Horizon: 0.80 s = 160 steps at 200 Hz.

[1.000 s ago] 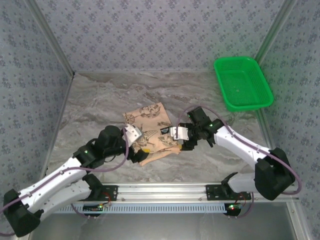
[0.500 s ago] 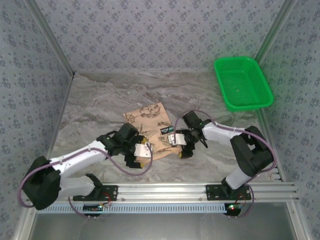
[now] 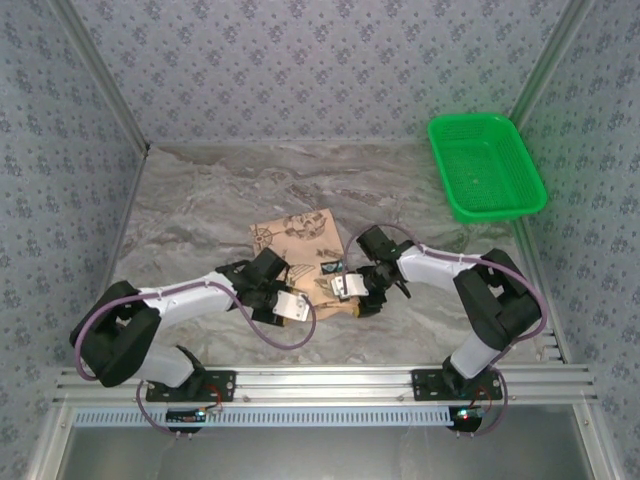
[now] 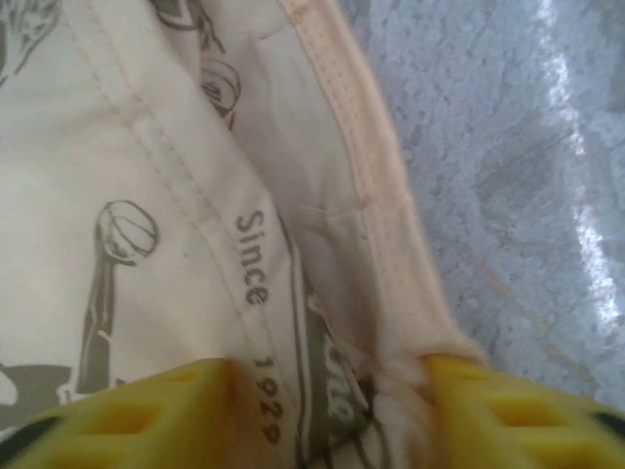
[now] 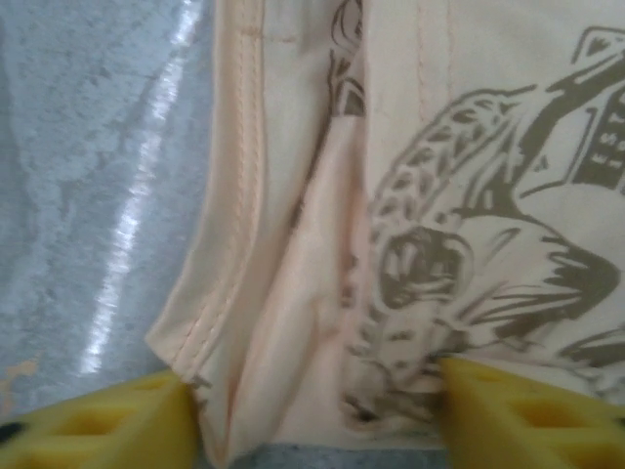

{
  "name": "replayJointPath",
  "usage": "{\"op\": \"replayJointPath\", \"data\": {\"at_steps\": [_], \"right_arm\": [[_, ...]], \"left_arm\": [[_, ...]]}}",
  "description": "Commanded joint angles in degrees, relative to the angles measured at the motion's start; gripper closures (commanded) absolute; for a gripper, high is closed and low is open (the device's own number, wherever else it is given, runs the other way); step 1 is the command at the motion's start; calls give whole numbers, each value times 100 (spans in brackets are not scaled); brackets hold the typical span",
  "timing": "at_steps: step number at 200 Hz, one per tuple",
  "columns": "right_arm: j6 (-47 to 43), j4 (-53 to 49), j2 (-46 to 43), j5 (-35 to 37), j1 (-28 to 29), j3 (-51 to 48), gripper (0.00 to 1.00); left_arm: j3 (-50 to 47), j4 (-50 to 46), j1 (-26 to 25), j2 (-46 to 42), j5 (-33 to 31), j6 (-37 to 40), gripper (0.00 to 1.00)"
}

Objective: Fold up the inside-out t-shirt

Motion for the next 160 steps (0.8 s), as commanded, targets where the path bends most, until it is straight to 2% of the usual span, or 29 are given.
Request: {"op": "replayJointPath", "data": {"at_steps": [1, 4, 12, 23, 40, 57, 76, 90, 104, 112, 126, 137, 146, 160], "right_arm": [[-210, 454, 42, 514, 88, -122, 62], [-208, 453, 16, 512, 92, -133, 63], [-198, 442, -115, 465, 101, -173, 76], [-169, 406, -277, 455, 101, -211, 87], [-143, 14, -643, 509, 57, -233, 99], [31, -747, -1121, 839, 53, -187, 100], [264, -1999, -1815, 1011, 51, -92, 100], [662, -2935, -2262, 666, 11, 50, 100], [1054, -3724, -2601, 29, -75, 280, 100], [1402, -4113, -2767, -338, -124, 407, 100], [1808, -4518, -2919, -733, -354, 631, 100], [1919, -4684, -2910, -1069, -548, 782, 100], [1884, -4715, -2843, -1247, -642, 883, 100], [1724, -4537, -2672, -1250, -707, 978, 100]], "left_arm": [[-94, -27, -14, -44, -34, 201, 70], [-81, -44, -17, -29, -7, 204, 73], [-9, -123, -13, 6, 45, 185, 81], [98, -315, -3, 53, 117, 201, 100], [335, -616, 54, -48, 408, 38, 100], [584, -1158, 42, -390, 817, -177, 100], [776, -1736, -94, -935, 1724, -642, 100], [890, -1720, -372, -1244, 2827, -1440, 100], [783, -1061, -428, -1476, 3756, -2585, 100], [605, -587, -423, -1555, 3862, -3250, 100], [476, -282, -332, -1517, 3879, -3917, 100], [560, -263, -123, -1327, 3924, -4411, 100], [656, -212, 119, -1122, 4209, -4765, 100], [704, -218, 286, -910, 4296, -5045, 100]]}}
